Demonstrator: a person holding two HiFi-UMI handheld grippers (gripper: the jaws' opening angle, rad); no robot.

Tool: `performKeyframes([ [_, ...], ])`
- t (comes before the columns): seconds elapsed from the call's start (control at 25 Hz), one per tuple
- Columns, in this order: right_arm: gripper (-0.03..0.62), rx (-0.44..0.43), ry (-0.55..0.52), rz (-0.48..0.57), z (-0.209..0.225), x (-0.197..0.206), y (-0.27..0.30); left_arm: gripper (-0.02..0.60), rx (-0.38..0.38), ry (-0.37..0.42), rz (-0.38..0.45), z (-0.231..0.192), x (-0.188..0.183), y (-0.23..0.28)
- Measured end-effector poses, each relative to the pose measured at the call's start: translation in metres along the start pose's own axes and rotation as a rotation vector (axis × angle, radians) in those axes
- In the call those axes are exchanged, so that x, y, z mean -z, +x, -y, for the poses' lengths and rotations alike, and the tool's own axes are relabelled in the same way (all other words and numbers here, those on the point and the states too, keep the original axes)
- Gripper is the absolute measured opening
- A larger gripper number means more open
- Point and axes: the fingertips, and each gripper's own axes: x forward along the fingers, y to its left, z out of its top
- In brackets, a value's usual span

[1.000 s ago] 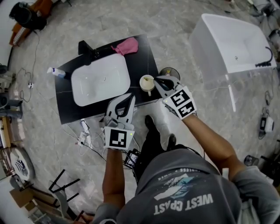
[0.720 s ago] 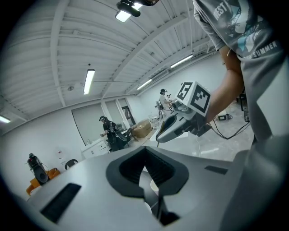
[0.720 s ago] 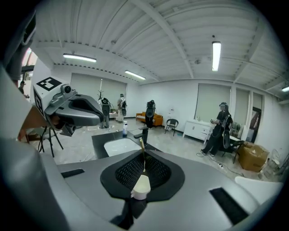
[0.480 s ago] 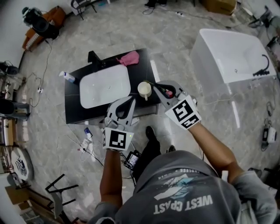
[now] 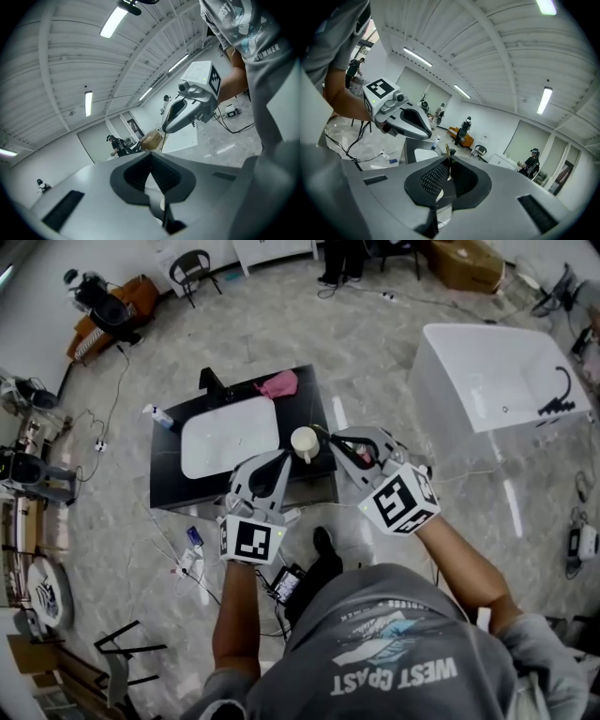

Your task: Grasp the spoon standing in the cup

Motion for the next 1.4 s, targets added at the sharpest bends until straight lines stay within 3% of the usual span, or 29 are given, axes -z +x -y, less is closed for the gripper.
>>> performKeyframes([
  [0.12,0.034,-0.018,-0.074,0.006,-0.002,-0.014,-0.019,0.002,-0.007,0.026,0.006,0.004,-0.016,-0.004],
  [0.56,0.034,-0.047,-0.181,0.01,-0.012,-0.03,-0.067,0.002,-0.027,0.069,0.026,0.026,-0.05,-0.012],
  [1.08,0.034,-0.053,-0.22,0.021,-0.025,-0.04,-0.093,0.002,-0.048,0.14,0.007,0.035,-0.075,-0.029],
  [1.4,0.034,-0.054,-0.236,0.029,-0.032,-0.045,-0.097,0.002,-0.056,0.124,0.024,0.041,-0.076,-0.038],
])
